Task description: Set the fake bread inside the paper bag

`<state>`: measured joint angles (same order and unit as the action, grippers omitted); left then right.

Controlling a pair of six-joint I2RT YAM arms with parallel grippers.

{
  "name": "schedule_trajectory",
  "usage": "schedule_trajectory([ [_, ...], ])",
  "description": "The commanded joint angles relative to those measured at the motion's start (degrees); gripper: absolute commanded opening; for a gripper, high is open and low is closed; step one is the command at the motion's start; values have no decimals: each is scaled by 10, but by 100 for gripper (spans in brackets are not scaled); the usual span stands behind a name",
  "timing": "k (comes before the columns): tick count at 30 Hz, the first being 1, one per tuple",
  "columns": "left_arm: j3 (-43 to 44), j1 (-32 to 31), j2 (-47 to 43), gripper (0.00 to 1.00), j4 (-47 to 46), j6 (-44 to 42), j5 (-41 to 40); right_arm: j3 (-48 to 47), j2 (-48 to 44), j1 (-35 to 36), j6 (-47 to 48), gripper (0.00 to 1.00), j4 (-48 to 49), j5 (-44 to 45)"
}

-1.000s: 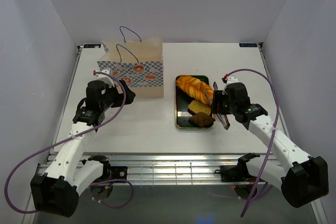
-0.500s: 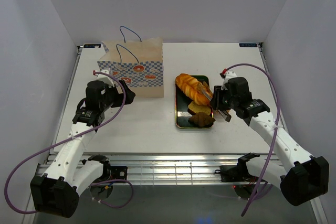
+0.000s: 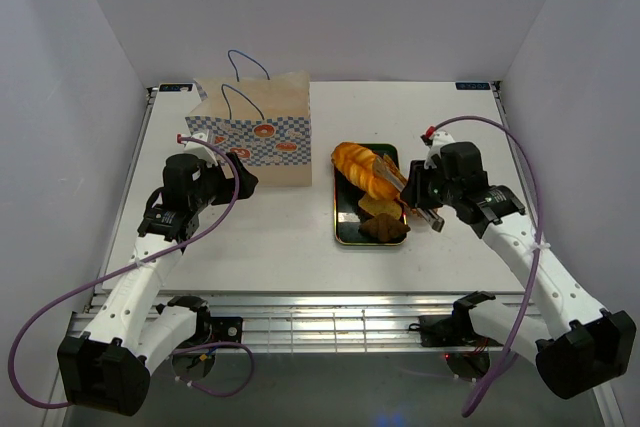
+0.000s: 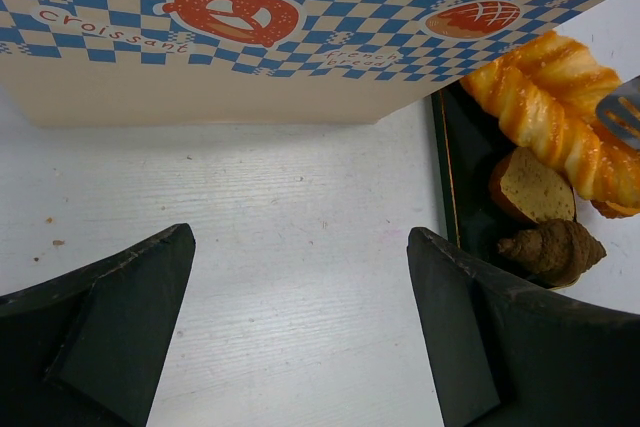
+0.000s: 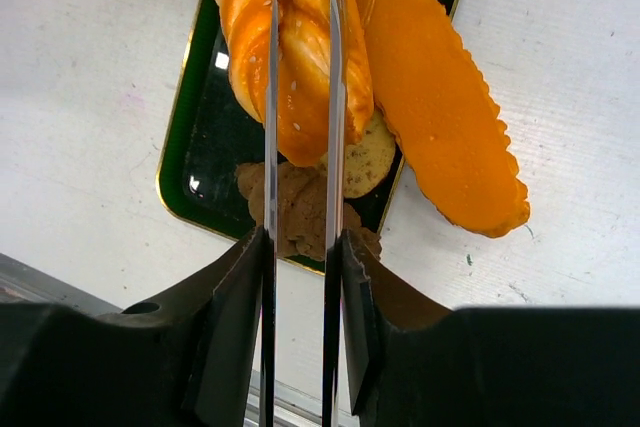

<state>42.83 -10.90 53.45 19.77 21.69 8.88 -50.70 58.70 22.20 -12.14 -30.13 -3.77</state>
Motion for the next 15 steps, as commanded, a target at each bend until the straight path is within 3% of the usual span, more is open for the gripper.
schedule_trajectory([
  [1, 19, -2, -12, 98, 0, -1, 7, -63, -33, 0, 1, 21, 3, -3],
  [15, 19, -2, -11, 98, 0, -2, 7, -156, -61, 0, 5, 20, -45, 25],
])
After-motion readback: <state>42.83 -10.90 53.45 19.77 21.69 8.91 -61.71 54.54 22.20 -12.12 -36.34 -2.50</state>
